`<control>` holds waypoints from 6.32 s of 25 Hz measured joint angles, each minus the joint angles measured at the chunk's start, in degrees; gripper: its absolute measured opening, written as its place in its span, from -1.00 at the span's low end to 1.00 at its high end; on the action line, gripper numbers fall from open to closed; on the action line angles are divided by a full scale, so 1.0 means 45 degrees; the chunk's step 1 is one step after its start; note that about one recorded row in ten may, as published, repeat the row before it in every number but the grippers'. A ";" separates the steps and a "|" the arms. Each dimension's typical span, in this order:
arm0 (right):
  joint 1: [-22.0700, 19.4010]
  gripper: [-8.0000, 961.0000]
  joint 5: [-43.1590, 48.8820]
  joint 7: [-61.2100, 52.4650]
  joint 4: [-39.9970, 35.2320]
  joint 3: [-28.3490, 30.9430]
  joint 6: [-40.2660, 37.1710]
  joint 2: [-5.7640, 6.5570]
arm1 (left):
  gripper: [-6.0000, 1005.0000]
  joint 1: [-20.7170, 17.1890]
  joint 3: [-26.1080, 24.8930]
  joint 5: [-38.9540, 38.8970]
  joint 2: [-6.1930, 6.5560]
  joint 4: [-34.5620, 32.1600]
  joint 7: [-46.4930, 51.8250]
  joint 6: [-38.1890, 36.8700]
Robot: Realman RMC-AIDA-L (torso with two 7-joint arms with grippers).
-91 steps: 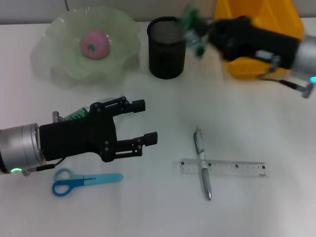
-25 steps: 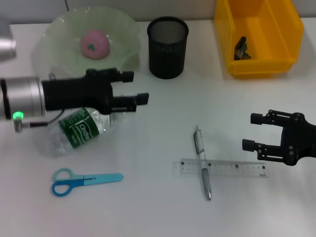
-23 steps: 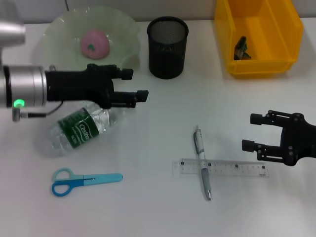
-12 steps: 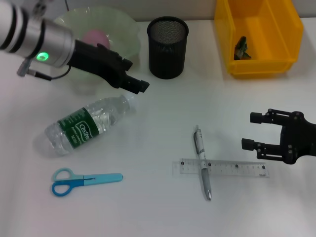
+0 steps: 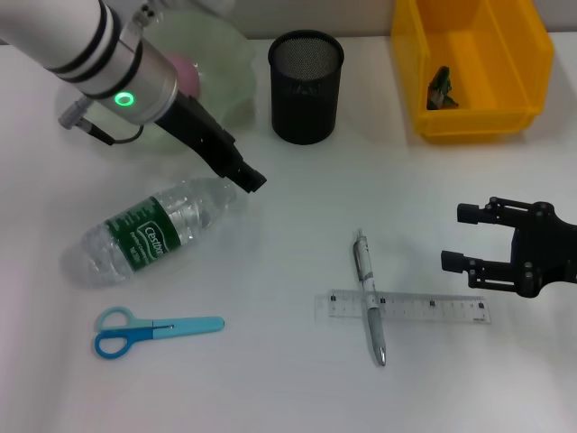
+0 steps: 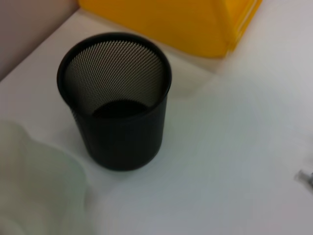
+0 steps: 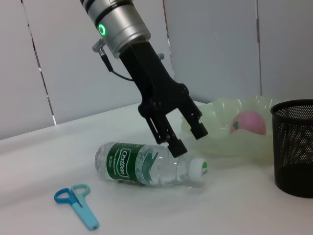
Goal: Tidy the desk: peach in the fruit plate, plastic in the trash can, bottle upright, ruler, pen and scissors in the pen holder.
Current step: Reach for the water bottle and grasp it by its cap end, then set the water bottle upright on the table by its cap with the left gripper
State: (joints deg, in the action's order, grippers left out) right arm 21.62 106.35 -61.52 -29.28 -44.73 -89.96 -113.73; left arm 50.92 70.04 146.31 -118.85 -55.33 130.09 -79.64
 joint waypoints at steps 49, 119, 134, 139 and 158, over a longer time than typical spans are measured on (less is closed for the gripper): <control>-0.0050 0.54 -0.0002 -0.0072 0.0004 0.0084 -0.0010 -0.0014 | -0.11 -0.2033 0.0518 -0.2748 0.0085 -0.1672 -0.1490 0.1324; 0.0591 0.54 0.0000 -0.0860 -0.0058 -0.0001 -0.0299 -0.0176 | -0.12 -0.6433 -0.7062 -0.9706 0.0192 0.0549 -1.1088 -0.0632; 0.0618 0.54 -0.0001 -0.0899 -0.0096 -0.0110 -0.0302 -0.0189 | -0.12 -0.6425 -0.7256 -1.0015 0.0134 0.1506 -1.1658 0.0251; 0.0612 0.54 -0.0001 -0.0898 -0.0096 -0.0158 -0.0302 -0.0196 | -0.12 -0.6418 -0.7265 -1.0148 0.0094 0.1563 -1.1803 0.0319; 0.0624 0.54 0.0000 -0.0898 -0.0096 -0.0173 -0.0300 -0.0196 | 0.21 -0.6390 -0.7256 -1.0520 0.0099 0.2023 -1.2244 0.0481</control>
State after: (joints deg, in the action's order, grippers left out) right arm 24.43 106.35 -65.56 -29.71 -45.51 -91.31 -114.61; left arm 22.16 37.39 98.97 -118.40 -46.23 74.99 -77.47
